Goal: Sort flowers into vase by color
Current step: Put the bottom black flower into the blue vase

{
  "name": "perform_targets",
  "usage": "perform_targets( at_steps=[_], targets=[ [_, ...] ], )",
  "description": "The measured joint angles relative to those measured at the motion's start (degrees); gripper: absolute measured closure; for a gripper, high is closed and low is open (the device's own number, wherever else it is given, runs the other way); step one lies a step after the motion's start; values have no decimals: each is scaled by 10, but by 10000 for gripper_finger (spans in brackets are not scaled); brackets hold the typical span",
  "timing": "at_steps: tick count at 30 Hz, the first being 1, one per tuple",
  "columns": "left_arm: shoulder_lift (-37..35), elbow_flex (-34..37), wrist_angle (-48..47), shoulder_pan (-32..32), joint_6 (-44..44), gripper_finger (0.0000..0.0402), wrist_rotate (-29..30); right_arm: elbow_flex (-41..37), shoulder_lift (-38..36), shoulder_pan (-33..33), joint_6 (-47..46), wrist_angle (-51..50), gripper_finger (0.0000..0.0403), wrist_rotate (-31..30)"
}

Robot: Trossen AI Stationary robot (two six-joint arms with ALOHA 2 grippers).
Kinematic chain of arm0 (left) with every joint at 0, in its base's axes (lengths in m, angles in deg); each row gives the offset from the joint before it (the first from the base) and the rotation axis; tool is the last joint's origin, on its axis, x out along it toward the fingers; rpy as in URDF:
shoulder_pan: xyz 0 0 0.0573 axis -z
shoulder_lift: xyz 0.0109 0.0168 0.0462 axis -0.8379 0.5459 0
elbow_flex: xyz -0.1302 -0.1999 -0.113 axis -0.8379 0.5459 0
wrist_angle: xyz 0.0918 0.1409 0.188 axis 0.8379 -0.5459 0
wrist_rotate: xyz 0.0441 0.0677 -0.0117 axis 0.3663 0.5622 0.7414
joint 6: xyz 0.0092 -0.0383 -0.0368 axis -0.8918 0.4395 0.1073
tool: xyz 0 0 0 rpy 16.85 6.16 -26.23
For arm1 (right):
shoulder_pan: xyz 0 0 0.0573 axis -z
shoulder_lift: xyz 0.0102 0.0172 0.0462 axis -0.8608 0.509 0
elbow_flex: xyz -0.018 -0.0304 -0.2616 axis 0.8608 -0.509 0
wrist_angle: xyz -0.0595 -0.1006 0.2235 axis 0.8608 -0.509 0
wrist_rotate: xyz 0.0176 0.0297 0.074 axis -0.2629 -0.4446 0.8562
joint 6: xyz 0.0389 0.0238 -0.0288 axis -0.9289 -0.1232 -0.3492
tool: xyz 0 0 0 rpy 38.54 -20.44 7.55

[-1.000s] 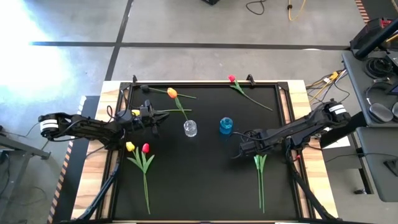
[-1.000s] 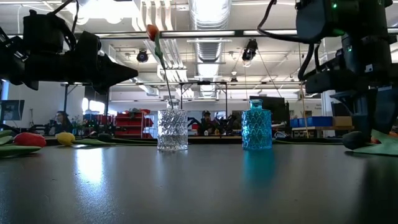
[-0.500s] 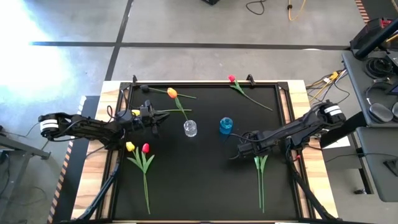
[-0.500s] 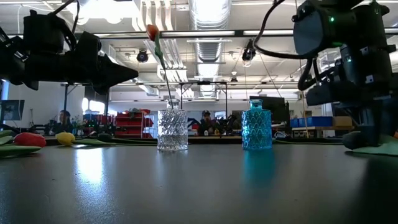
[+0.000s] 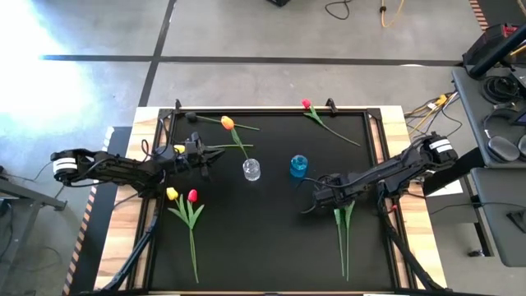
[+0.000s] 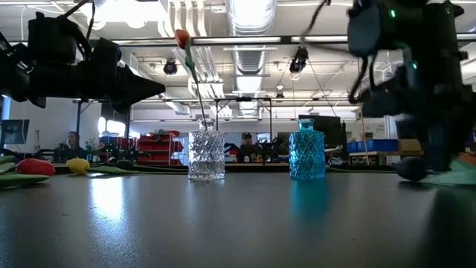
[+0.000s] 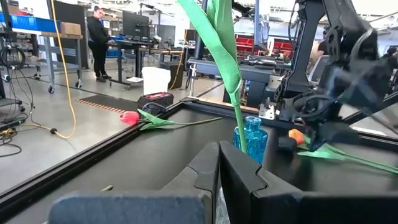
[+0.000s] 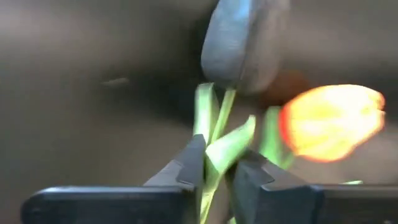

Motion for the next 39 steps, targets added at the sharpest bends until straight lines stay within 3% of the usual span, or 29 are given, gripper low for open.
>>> perform_targets(
  at_steps=[4,11,22,25,39],
  targets=[
    [0,0,0,0,0,402,0,48,-18,0,57,-2,390,-21],
    [0,0,0,0,5,402,0,133,-33,7,138,-13,390,-153],
    [0,0,1,0,11,402,0,270,-33,20,335,-28,390,-501],
    [0,0,1,0,11,402,0,305,-31,20,386,-27,390,-566],
    [0,0,1,0,11,402,0,407,-31,27,509,-23,390,-674]
  ],
)
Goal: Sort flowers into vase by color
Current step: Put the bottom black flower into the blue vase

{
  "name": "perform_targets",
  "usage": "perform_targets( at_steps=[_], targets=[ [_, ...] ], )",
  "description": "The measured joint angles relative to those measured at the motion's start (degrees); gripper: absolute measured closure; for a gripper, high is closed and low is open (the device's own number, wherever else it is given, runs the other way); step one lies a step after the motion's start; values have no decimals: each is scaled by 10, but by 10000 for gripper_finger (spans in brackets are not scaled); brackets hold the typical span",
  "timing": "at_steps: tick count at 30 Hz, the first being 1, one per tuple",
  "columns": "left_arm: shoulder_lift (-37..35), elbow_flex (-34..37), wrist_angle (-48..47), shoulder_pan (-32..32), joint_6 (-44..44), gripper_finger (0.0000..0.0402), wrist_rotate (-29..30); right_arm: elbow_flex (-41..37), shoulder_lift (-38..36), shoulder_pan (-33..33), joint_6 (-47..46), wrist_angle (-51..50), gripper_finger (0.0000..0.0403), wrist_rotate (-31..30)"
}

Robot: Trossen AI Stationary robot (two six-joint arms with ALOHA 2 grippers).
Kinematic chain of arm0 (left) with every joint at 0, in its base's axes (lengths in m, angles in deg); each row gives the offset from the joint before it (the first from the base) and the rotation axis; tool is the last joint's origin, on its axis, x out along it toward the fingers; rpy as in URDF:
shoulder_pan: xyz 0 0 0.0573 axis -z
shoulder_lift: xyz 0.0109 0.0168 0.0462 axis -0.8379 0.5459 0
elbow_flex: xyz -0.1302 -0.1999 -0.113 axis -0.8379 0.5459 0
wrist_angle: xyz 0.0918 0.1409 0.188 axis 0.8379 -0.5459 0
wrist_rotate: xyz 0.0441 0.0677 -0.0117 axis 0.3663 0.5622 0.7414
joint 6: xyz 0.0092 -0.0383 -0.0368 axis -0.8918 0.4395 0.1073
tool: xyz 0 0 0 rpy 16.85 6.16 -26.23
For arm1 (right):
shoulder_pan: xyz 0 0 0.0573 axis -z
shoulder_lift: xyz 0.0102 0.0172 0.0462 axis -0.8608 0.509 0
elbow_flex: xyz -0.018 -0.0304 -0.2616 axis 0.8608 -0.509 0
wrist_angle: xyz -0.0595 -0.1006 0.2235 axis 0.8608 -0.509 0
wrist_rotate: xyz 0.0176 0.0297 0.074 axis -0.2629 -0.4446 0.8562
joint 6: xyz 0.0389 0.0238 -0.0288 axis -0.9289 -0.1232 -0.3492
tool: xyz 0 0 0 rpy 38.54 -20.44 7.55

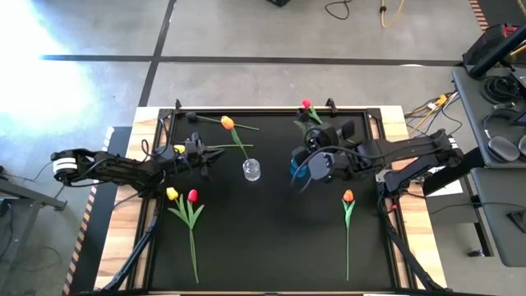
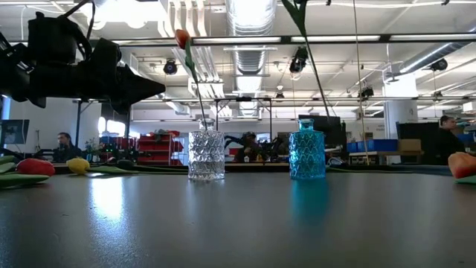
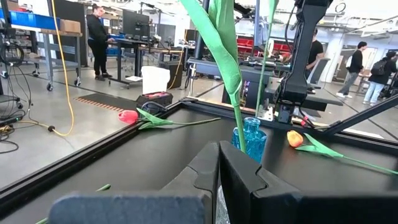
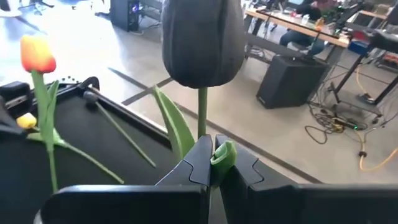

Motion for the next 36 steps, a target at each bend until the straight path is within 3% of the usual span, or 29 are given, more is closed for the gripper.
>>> perform_targets(
  at_steps=[14,36],
  targets=[
    [0,0,0,0,0,402,0,2,1,5,93,119,390,13],
    [0,0,-2,0,0,402,0,-28,6,6,114,153,390,-2]
  ],
)
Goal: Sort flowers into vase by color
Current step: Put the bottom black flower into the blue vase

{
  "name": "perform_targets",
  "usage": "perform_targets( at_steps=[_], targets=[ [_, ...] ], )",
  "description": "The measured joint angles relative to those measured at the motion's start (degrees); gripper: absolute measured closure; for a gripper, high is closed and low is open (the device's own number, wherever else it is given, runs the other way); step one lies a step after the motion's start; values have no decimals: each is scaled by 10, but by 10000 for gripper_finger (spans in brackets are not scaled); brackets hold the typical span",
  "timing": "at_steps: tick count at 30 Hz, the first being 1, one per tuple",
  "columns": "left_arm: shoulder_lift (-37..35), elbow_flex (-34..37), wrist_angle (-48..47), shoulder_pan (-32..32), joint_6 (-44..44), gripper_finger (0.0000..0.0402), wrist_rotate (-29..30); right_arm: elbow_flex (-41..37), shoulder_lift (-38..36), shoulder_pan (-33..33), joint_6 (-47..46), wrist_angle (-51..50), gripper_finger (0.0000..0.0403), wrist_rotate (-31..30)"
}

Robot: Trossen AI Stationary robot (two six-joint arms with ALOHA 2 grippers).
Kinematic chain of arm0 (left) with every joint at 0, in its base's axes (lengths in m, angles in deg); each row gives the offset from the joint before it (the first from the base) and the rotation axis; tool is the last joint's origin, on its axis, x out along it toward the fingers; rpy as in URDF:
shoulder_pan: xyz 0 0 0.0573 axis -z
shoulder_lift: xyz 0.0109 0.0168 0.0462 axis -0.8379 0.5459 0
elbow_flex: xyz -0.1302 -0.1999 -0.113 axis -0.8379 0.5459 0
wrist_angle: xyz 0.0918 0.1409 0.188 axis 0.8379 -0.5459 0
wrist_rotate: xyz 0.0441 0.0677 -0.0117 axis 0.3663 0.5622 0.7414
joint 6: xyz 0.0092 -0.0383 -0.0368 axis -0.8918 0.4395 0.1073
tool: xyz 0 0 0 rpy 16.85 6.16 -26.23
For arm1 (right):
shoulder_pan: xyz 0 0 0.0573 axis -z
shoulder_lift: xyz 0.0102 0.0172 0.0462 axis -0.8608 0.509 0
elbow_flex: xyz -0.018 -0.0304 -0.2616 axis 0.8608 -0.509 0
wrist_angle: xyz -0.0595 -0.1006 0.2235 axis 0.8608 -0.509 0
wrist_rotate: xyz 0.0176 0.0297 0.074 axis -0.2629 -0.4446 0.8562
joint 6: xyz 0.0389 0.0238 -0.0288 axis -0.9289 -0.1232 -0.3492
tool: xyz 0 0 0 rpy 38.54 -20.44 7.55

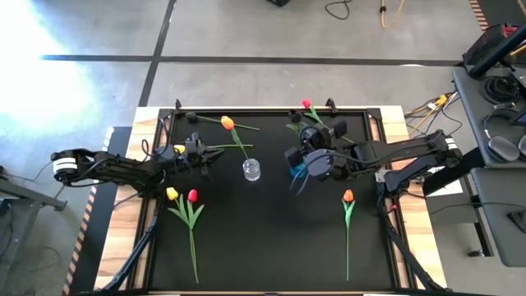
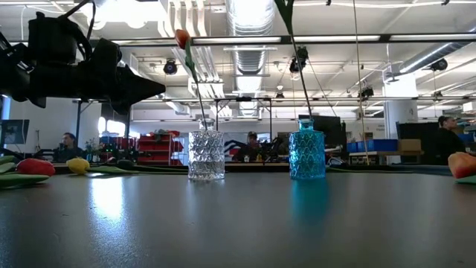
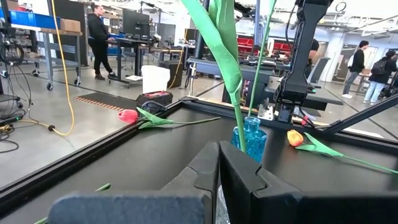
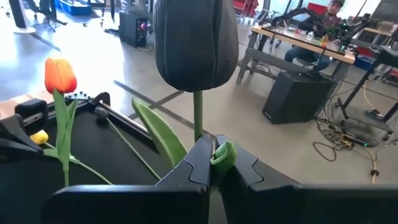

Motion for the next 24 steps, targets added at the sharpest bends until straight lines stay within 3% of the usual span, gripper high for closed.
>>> perform_targets(
  at_steps=[24],
  targets=[
    [0,0,0,0,0,402,0,0,0,2,-16,14,390,17]
  ],
)
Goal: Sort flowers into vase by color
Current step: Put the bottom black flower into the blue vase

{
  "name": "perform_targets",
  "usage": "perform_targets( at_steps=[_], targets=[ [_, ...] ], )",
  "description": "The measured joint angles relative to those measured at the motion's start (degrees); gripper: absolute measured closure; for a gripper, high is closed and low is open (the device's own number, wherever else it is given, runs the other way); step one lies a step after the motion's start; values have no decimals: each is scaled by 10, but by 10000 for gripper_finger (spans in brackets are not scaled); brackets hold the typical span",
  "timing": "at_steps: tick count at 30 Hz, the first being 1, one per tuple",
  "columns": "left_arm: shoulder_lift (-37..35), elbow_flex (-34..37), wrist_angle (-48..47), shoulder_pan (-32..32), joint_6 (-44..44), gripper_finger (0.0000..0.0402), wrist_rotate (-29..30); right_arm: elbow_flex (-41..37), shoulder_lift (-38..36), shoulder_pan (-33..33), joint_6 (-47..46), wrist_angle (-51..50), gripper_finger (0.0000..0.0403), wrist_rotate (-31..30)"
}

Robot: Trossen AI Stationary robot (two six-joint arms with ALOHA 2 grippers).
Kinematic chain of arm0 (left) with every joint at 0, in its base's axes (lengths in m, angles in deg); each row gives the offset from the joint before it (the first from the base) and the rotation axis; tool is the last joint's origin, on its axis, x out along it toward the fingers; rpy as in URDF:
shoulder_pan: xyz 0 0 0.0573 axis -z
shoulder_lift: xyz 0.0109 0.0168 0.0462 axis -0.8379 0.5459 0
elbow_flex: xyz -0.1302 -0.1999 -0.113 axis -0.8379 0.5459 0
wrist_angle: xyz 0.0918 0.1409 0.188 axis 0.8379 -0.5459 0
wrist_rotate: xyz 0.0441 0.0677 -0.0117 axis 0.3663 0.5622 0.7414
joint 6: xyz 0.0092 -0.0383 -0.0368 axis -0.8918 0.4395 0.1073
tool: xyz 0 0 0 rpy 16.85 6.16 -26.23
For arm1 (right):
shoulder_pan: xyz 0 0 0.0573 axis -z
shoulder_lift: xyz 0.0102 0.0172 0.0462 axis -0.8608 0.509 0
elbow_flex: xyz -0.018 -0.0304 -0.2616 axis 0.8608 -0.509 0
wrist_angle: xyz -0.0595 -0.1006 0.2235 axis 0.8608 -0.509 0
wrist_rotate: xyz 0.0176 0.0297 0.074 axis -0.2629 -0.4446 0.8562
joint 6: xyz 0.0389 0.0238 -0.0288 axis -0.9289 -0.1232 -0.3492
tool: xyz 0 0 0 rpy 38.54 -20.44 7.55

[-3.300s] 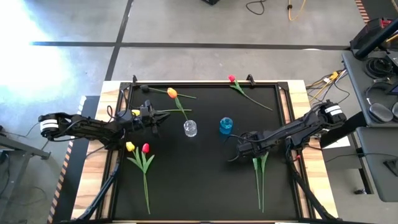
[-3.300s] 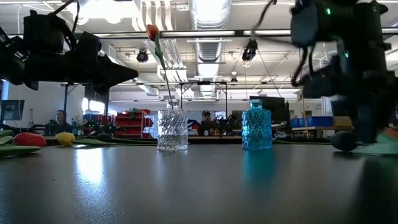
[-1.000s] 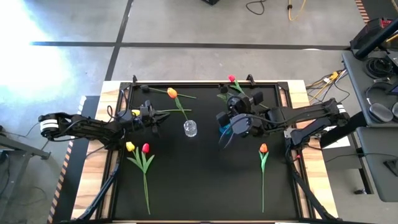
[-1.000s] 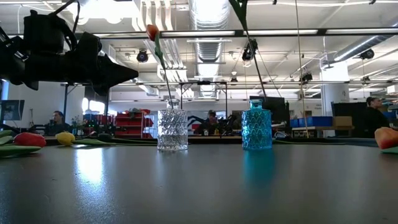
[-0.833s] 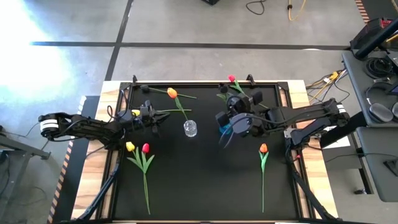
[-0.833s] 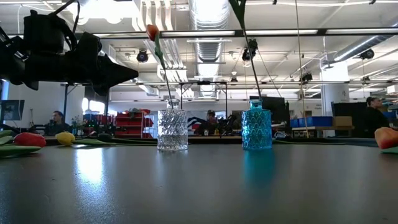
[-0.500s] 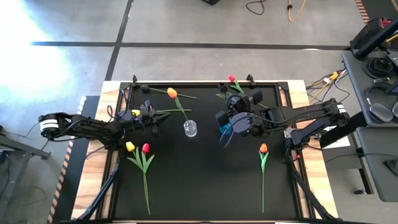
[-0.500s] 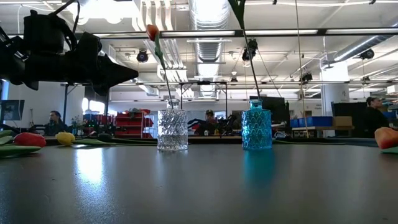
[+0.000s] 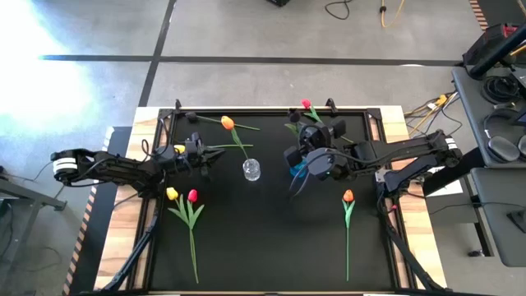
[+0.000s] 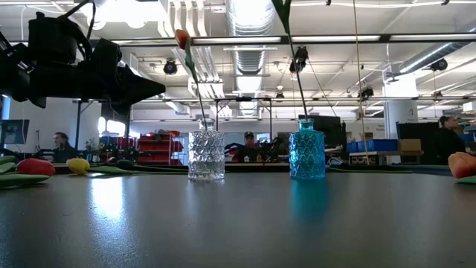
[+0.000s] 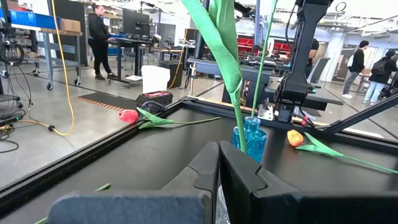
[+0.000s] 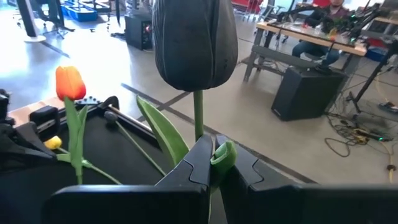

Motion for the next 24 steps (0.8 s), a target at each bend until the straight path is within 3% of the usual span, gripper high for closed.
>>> perform_targets(
  at_steps=[24],
  targets=[
    [0,0,0,0,0,402,0,-168,4,2,-35,-1,390,-17]
  ],
)
